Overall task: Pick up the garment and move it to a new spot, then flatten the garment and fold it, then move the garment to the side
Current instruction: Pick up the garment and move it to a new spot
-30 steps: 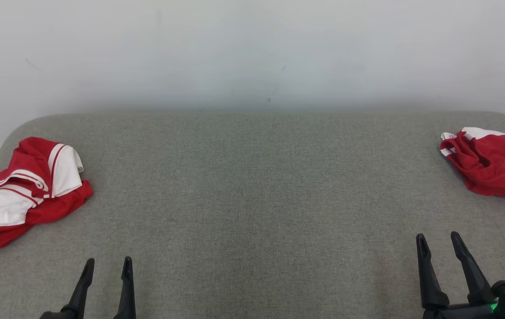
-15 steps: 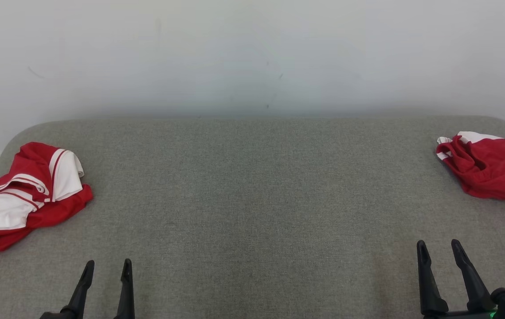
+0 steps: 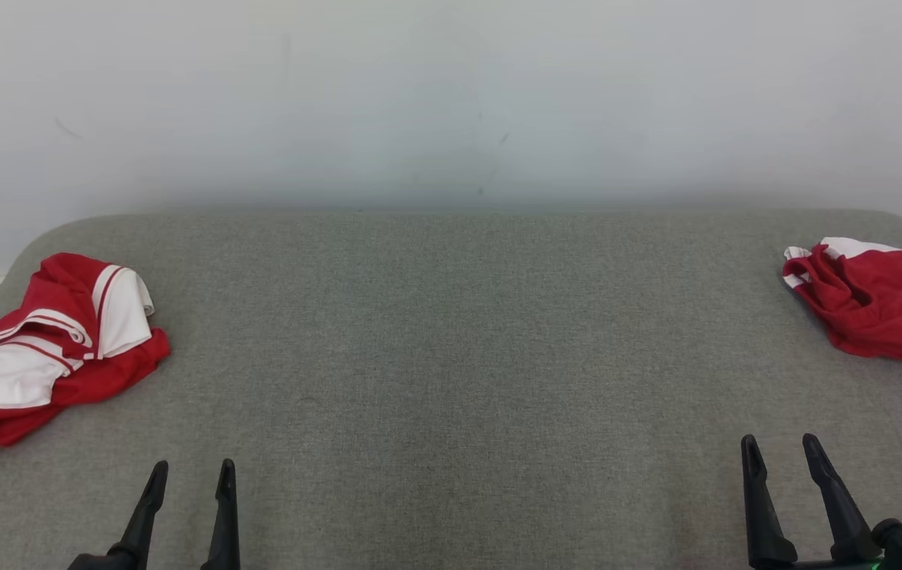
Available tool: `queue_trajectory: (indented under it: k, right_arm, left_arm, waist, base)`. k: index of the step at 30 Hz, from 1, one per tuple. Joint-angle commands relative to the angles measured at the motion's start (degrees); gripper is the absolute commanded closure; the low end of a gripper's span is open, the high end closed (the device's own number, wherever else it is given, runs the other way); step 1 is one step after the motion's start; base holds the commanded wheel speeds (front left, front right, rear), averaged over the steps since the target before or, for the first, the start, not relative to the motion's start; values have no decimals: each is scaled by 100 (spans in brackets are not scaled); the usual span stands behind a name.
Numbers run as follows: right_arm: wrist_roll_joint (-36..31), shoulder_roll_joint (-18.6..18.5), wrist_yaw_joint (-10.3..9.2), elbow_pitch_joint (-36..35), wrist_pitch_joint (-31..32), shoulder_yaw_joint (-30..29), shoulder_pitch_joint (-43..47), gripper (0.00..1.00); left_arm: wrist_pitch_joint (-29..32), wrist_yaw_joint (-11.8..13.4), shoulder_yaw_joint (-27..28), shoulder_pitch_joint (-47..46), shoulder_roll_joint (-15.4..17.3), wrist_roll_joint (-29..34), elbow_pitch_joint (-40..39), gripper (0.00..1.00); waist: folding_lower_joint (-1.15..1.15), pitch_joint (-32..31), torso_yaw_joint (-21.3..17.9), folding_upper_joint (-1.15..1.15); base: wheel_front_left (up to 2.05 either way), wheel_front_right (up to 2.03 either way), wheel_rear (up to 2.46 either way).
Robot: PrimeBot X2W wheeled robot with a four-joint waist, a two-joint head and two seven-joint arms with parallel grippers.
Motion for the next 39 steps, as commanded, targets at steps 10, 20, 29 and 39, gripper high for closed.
queue_trajectory:
  k: [10,20,29,39]
  right_arm:
    - [41,79,-15,85,5,53,104,0]
    - [3,158,-15,188,20,51,108,0]
    - [1,175,-15,249,7,93,45,0]
    - [53,72,-15,349,60,351,-204,0]
  left_arm:
    - [24,105,24,-120,131,-75,57,0]
    - [85,196,82,-124,194,-150,52,0]
    - [150,250,116,-110,292,-201,50,0]
    - [99,436,354,148,303,-369,-139,0]
  waist:
    - [0,0,600,0]
    - [0,81,1662,0]
    - [0,68,2364,0]
    - [0,207,2597,0]
  base:
    - [0,0,0]
    - [0,0,0]
    - [0,0,0]
    - [0,0,0]
